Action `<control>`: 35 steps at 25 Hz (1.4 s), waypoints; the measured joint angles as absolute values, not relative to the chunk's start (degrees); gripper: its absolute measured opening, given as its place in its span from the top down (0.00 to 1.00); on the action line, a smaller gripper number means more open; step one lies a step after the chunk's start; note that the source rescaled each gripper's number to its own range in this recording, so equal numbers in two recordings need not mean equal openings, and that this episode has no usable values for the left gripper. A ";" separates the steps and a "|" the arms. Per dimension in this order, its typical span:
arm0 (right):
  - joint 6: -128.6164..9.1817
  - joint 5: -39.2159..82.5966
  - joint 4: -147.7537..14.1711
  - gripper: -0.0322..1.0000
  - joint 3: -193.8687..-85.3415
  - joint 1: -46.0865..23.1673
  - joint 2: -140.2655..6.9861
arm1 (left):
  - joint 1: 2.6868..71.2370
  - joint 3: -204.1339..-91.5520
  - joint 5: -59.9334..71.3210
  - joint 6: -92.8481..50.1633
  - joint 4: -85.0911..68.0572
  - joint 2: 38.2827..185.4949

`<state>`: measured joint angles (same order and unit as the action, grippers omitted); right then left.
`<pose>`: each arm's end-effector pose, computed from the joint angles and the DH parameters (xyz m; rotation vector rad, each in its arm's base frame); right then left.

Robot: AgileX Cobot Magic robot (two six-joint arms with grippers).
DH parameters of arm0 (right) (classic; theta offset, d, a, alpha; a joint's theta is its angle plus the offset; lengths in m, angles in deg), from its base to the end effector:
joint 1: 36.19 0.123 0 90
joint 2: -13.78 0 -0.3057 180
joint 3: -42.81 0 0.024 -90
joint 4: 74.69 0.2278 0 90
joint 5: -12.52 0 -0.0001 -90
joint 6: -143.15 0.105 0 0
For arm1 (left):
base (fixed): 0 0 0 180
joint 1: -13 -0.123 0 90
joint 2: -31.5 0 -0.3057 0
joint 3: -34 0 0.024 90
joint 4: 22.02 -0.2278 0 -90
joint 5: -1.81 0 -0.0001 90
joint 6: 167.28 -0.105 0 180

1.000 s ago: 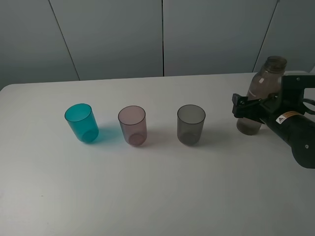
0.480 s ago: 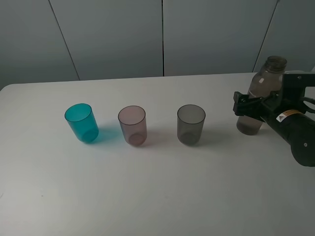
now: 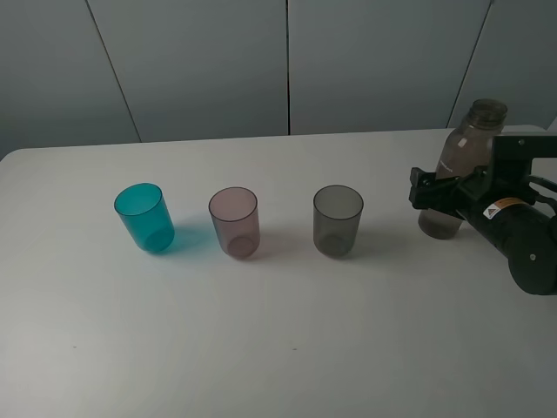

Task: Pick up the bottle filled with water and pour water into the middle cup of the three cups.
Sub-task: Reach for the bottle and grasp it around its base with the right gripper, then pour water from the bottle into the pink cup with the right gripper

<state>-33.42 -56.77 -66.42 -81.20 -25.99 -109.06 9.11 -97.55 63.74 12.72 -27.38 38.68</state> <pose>0.2902 0.0379 0.1173 0.0270 1.9124 0.0660 -0.0365 0.0062 0.2613 -0.0758 2.0503 0.1543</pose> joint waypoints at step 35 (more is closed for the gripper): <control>-33.33 -56.06 -65.42 0.95 -81.20 -25.99 -108.29 | 9.11 -97.55 63.74 12.72 -27.38 38.68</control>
